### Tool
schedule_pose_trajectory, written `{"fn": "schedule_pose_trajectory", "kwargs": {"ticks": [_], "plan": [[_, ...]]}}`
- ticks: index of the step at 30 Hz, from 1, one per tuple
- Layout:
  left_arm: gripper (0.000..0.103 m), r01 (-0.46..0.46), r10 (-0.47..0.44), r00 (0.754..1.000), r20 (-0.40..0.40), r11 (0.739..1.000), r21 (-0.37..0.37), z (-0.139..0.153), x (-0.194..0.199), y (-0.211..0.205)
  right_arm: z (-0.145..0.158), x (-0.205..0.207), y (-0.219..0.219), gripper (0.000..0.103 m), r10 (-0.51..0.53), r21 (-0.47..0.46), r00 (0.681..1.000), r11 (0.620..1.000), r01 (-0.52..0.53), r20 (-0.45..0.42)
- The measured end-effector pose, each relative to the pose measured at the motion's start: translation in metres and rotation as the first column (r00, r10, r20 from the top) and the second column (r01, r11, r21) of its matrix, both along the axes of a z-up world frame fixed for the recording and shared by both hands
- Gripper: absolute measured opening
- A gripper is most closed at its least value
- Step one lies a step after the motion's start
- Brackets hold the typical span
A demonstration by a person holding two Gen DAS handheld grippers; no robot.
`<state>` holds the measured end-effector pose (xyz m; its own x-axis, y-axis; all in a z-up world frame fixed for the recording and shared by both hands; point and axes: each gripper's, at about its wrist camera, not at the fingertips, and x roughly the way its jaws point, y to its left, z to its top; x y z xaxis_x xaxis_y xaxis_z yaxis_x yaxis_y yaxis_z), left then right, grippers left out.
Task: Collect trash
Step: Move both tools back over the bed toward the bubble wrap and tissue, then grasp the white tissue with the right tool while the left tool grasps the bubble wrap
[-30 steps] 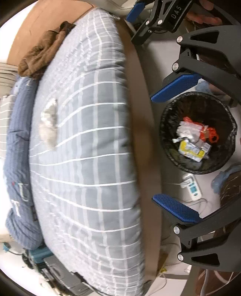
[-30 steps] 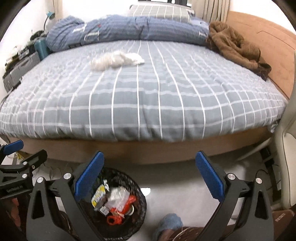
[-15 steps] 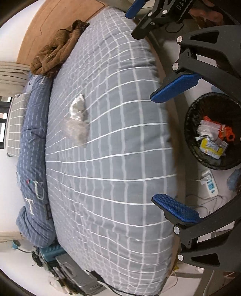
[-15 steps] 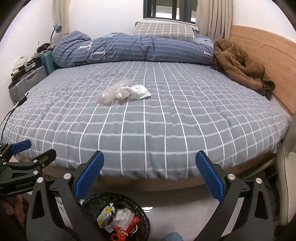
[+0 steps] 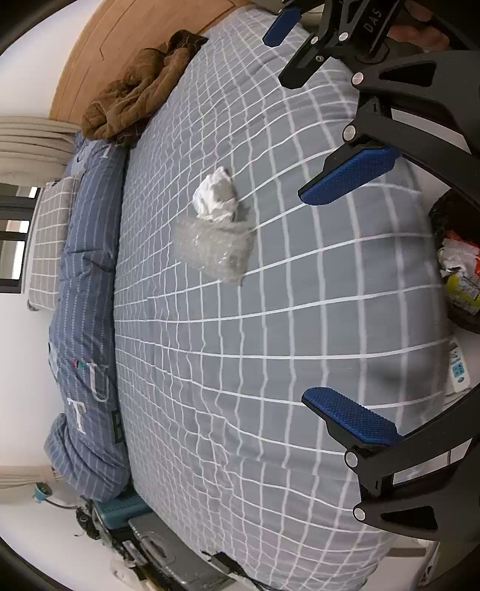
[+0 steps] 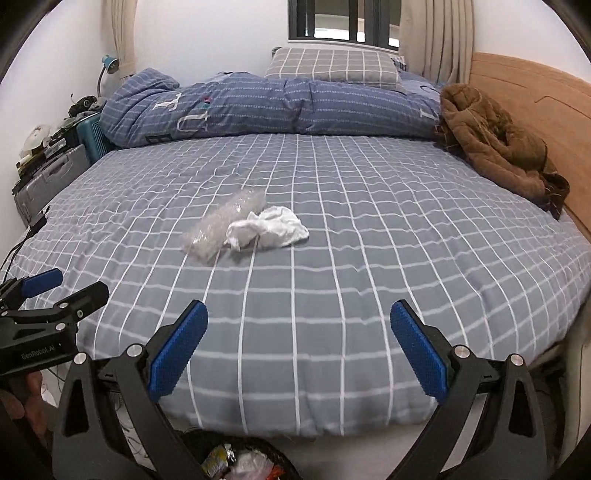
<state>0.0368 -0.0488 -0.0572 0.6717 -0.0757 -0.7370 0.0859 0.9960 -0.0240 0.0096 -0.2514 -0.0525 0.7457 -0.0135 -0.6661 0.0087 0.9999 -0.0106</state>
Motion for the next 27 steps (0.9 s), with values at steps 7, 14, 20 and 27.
{"fn": "schedule_pose_trajectory", "kwargs": {"ticks": [7, 14, 20, 27], "plan": [[0.097, -0.007, 0.007, 1.000, -0.002, 1.000, -0.001, -0.003, 0.044, 0.006, -0.007, 0.053, 0.011, 0.095, 0.020, -0.005, 1.000, 1.000, -0.020, -0.013], [0.097, -0.005, 0.005, 1.000, -0.006, 1.000, 0.006, -0.007, 0.087, 0.008, -0.021, 0.113, 0.015, 0.095, 0.030, -0.013, 0.999, 0.999, -0.031, -0.044], [0.097, 0.000, 0.000, 1.000, -0.015, 1.000, 0.008, -0.011, 0.114, 0.006, -0.040, 0.153, 0.018, 0.095, 0.044, -0.019, 0.995, 0.999, -0.046, -0.085], [0.097, 0.008, -0.007, 1.000, -0.027, 1.000, 0.017, -0.016, 0.140, 0.006, -0.063, 0.182, 0.025, 0.080, 0.077, -0.035, 0.986, 0.996, -0.083, -0.148]]}}
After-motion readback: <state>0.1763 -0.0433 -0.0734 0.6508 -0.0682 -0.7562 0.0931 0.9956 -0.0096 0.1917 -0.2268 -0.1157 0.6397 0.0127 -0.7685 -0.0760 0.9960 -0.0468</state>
